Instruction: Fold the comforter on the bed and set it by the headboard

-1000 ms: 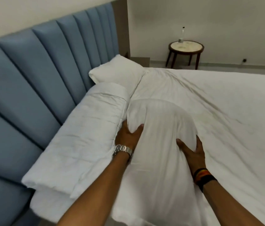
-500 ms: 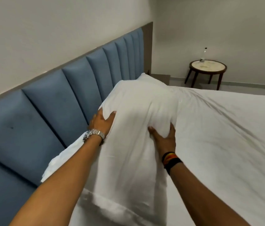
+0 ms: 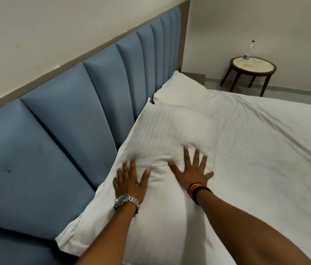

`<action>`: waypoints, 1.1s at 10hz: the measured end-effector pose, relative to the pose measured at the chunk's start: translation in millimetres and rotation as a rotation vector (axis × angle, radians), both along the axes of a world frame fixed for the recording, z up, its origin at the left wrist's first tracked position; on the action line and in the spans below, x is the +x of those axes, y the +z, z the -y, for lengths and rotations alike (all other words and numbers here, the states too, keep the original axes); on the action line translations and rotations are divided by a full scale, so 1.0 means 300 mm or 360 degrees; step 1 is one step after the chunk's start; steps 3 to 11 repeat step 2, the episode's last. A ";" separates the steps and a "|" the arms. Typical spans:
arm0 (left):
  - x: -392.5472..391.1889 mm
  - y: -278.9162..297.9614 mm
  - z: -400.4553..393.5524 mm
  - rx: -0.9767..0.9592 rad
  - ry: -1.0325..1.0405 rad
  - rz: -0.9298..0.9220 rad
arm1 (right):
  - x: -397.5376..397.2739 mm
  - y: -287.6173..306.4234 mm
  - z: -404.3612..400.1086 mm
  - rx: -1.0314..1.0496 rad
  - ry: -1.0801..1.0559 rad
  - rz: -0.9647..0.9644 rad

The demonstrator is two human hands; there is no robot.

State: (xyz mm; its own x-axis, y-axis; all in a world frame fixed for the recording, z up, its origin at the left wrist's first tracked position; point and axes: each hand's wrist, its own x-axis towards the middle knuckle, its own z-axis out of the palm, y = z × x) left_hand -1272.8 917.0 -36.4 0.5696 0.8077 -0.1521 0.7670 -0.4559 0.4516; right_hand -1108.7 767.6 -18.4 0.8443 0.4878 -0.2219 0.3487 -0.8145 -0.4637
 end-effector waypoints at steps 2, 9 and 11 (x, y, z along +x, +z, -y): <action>0.039 0.121 0.032 -0.0004 0.0004 0.0090 | -0.055 0.117 0.107 0.0216 0.0010 0.0033; 0.039 0.121 0.032 -0.0004 0.0004 0.0090 | -0.055 0.117 0.107 0.0216 0.0010 0.0033; 0.039 0.121 0.032 -0.0004 0.0004 0.0090 | -0.055 0.117 0.107 0.0216 0.0010 0.0033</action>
